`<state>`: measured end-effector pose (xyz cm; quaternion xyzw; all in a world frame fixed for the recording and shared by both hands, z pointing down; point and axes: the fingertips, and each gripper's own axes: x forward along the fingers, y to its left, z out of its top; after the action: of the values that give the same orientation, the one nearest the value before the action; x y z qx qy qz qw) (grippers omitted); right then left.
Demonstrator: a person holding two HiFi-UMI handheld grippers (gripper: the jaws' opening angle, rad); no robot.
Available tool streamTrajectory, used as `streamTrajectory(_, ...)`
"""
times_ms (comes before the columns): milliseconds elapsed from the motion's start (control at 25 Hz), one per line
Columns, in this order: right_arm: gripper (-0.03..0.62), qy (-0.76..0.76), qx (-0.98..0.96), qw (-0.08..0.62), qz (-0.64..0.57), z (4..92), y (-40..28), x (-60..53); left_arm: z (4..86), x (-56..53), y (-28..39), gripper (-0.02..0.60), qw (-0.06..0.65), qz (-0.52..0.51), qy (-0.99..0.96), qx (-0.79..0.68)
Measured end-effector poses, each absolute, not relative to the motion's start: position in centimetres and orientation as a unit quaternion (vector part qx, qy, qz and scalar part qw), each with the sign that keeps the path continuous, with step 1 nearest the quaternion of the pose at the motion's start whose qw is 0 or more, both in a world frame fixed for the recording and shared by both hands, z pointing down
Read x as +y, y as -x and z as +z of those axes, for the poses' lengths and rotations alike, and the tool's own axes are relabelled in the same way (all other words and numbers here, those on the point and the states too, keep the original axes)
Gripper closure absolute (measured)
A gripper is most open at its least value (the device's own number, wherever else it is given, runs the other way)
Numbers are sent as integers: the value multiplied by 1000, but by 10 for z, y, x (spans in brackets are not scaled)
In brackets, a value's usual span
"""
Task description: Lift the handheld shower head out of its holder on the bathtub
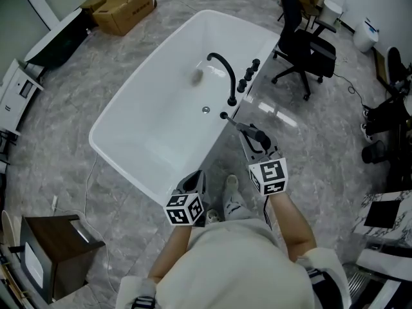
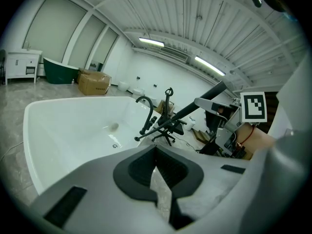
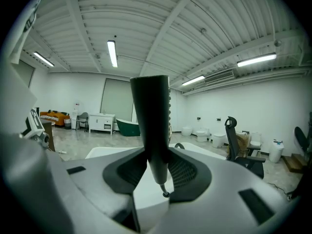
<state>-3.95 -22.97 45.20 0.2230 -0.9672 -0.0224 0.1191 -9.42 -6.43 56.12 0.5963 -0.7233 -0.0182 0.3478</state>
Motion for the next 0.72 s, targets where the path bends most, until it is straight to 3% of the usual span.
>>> streamTrajectory(720,450,-248,-966,36,-58,373,-11,-156,557,-19,69,561,332,-14,-618,-712)
